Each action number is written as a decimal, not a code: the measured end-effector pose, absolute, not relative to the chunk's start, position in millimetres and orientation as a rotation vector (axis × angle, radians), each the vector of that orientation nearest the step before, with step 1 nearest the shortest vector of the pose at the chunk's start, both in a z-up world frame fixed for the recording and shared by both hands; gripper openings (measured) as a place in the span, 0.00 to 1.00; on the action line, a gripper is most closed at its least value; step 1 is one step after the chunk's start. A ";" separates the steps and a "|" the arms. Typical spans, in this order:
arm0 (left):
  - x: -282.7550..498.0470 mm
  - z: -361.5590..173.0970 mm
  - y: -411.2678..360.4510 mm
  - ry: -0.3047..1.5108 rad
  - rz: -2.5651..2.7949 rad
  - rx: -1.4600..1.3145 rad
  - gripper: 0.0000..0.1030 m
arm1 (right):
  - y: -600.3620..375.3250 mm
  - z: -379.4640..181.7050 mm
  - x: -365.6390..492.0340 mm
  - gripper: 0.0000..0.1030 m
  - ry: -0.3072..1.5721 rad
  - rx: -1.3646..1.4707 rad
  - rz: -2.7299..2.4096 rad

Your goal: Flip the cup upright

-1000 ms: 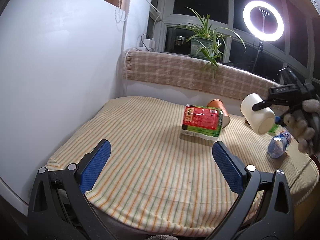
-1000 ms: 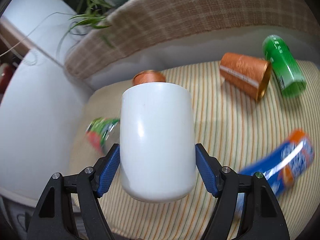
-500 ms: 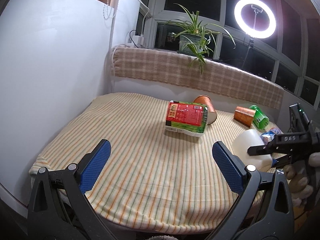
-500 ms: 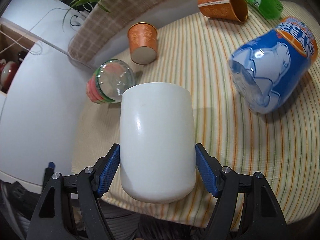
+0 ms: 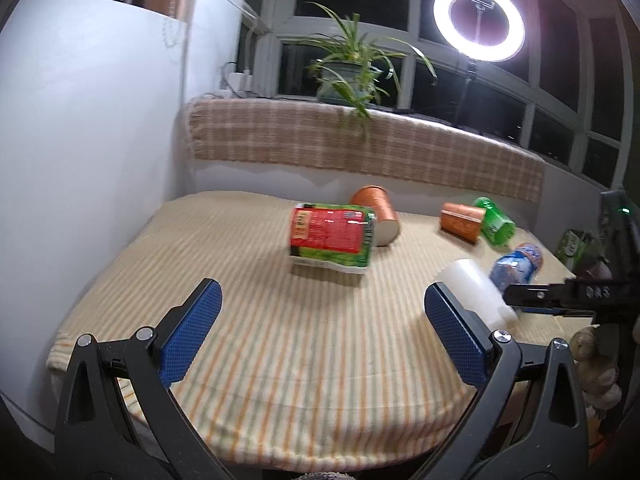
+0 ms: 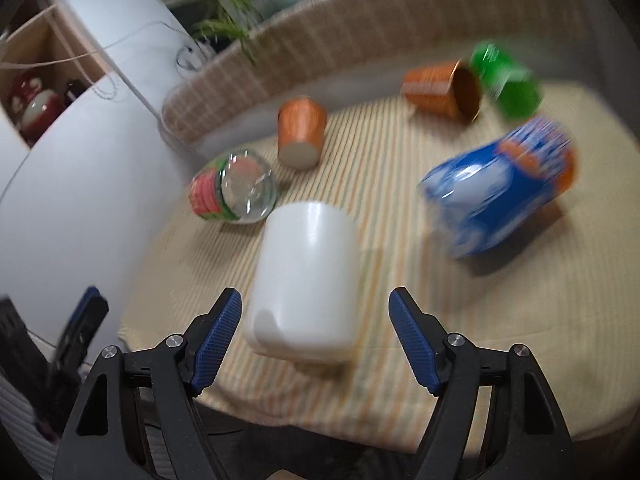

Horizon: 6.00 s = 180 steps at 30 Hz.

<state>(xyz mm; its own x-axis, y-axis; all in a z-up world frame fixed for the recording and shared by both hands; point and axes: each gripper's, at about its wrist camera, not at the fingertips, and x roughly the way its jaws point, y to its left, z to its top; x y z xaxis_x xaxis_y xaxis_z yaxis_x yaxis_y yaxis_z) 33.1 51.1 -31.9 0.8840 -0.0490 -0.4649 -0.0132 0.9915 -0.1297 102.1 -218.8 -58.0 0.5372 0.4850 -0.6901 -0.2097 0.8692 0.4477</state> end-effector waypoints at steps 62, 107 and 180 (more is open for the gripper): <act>166.4 -88.3 -34.1 1.068 -0.498 -0.544 0.74 | -319.9 -82.3 39.4 0.76 0.827 0.460 0.113; 122.8 -55.4 -80.2 0.797 -0.388 -0.031 0.73 | -314.7 -81.7 41.0 0.76 0.832 0.444 0.118; 16.2 9.4 -7.8 0.348 -0.144 -0.053 1.00 | -232.2 -5.2 8.3 0.99 0.374 0.052 0.036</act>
